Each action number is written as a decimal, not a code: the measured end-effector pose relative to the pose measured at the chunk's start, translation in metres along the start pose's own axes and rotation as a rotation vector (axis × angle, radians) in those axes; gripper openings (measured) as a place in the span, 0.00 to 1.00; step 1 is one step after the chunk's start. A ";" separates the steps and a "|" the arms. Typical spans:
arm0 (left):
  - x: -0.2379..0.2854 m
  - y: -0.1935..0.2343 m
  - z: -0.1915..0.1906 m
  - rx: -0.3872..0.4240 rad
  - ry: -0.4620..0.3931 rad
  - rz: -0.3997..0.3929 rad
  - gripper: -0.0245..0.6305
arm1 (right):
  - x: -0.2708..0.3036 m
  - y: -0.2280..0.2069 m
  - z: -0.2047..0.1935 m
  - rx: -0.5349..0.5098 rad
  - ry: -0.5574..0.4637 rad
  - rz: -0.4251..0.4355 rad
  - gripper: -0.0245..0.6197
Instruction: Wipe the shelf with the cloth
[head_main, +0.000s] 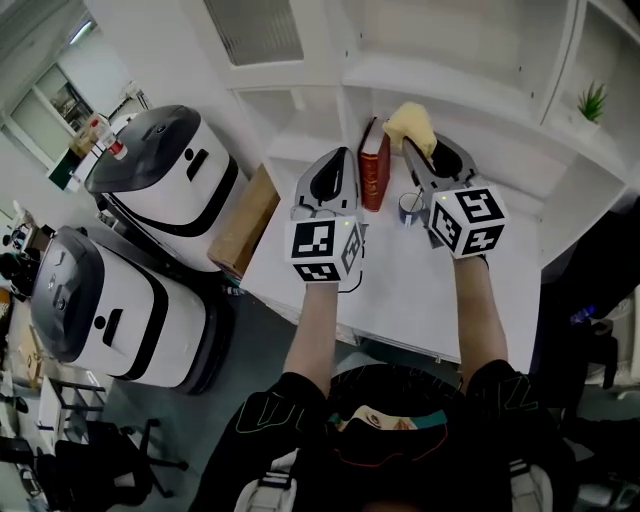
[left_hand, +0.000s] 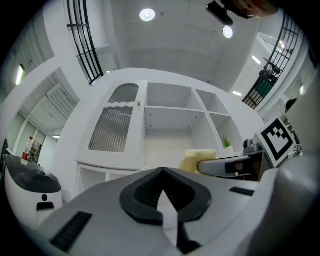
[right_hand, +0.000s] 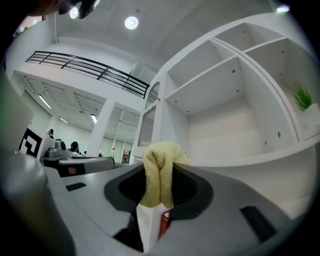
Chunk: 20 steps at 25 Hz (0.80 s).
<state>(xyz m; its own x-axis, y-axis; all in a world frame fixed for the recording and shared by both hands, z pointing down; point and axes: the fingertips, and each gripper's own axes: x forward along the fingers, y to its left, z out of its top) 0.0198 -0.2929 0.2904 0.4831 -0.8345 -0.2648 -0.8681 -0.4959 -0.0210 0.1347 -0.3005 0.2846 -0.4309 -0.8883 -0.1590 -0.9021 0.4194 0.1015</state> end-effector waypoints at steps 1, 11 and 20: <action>0.004 0.002 0.005 0.007 -0.011 0.002 0.03 | 0.004 -0.002 0.007 -0.009 -0.014 0.004 0.22; 0.045 0.031 0.056 0.100 -0.099 0.002 0.03 | 0.058 -0.016 0.079 -0.061 -0.104 0.030 0.22; 0.080 0.043 0.105 0.167 -0.177 -0.070 0.03 | 0.114 -0.037 0.133 -0.108 -0.120 0.007 0.22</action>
<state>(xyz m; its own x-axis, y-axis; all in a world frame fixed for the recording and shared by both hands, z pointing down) 0.0093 -0.3560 0.1674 0.5285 -0.7372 -0.4210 -0.8469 -0.4926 -0.2005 0.1162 -0.3921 0.1325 -0.4428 -0.8540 -0.2733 -0.8940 0.3972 0.2071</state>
